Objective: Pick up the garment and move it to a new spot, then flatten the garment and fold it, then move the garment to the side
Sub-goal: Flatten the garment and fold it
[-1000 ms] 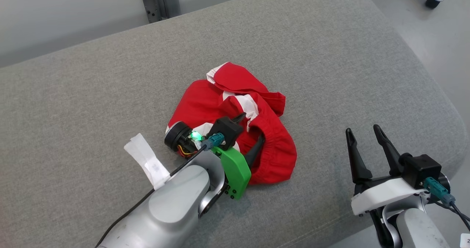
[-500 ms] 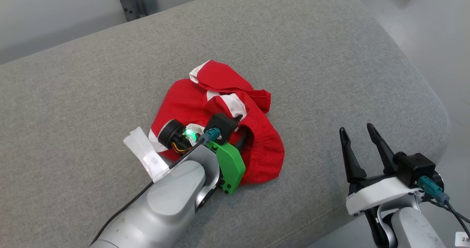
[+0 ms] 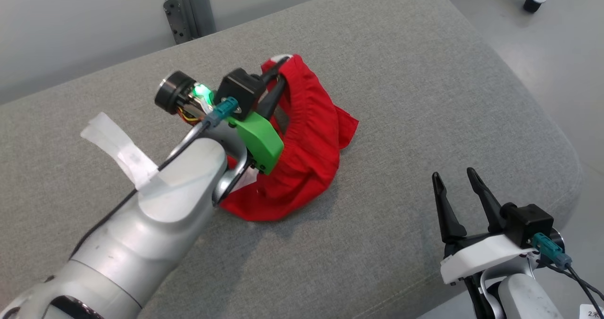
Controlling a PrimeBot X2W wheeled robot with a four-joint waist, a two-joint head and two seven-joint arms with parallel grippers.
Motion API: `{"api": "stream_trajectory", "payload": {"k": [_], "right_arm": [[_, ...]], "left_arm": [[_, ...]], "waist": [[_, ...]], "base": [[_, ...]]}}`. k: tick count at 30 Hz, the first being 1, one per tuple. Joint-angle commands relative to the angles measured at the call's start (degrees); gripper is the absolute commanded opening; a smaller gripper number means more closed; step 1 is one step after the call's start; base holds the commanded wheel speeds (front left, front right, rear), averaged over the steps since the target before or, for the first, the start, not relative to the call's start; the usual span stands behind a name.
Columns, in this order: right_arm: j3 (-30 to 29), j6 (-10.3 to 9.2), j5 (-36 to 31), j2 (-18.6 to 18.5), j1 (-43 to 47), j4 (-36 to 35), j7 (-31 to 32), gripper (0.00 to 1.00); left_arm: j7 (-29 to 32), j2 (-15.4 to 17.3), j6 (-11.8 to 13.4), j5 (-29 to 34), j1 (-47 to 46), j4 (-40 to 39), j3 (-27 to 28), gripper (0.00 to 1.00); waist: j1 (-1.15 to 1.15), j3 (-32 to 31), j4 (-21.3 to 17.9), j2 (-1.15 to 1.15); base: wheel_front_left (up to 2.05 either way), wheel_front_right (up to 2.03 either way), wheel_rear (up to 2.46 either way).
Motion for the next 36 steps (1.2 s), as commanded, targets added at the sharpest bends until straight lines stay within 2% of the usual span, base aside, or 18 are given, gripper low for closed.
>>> {"api": "stream_trajectory", "payload": {"k": [1,4,7,13,16,20,26,31,36], "right_arm": [[0.23,0.01,0.24,0.06,0.5,0.27,-0.16,1.0],[0.7,0.01,0.46,0.17,0.46,0.61,-0.16,1.0],[1.04,0.01,0.58,0.19,0.5,0.76,-0.16,1.0],[0.55,0.01,0.58,0.14,0.9,0.69,-0.16,1.0],[-0.16,0.01,0.46,0.2,1.31,0.18,-0.16,1.0],[-1.81,0.01,0.26,0.27,2.63,-0.03,-0.16,1.0],[-3.46,0.01,-0.16,-0.29,4.71,0.43,-0.16,1.0],[-3.74,0.01,-0.38,-0.95,4.7,0.68,-0.16,1.0],[-2.91,0.01,-0.59,-1.9,3.77,1.02,-0.16,1.0]], "left_arm": [[-0.33,1.41,0.42,0.6,-1.76,-1.22,0.61,0.0],[-0.56,4.47,0.72,1.97,-4.55,-3.48,1.47,0.0],[-1.09,6.14,0.47,2.68,-6.78,-5.73,2.13,0.0],[-2.17,7.54,0.9,5.04,-9.39,-10.83,3.45,0.0],[-2.48,7.72,1.06,5.77,-7.03,-13.77,3.24,0.0],[-2.49,8.04,1.53,6.61,1.13,-20.1,2.38,0.0],[-2.51,9.82,3.63,6.27,21.67,-28.04,0.93,0.0],[-2.52,11.29,4.03,6.29,35.69,-30.27,4.76,0.0],[-2.52,10.87,1.77,7.15,43.65,-29.87,12.04,0.0]], "waist": [[0.0,-1.34,0.38,0.0],[0.0,-2.55,-0.09,0.0],[0.0,-3.54,-0.82,0.0],[0.0,-4.44,-1.88,0.0],[0.0,-4.14,-1.48,0.0],[0.0,-4.02,0.47,0.0],[0.0,-4.36,5.27,0.0],[0.0,-4.26,9.76,0.0],[0.0,-4.41,13.5,0.0]], "base": [[0.0,0.0,0.0],[0.0,0.0,0.0],[0.0,0.0,0.0],[0.0,0.0,0.0],[0.0,0.0,0.0],[0.0,0.0,0.0],[0.0,0.0,0.0],[0.0,0.0,0.0],[0.0,0.0,0.0]]}}
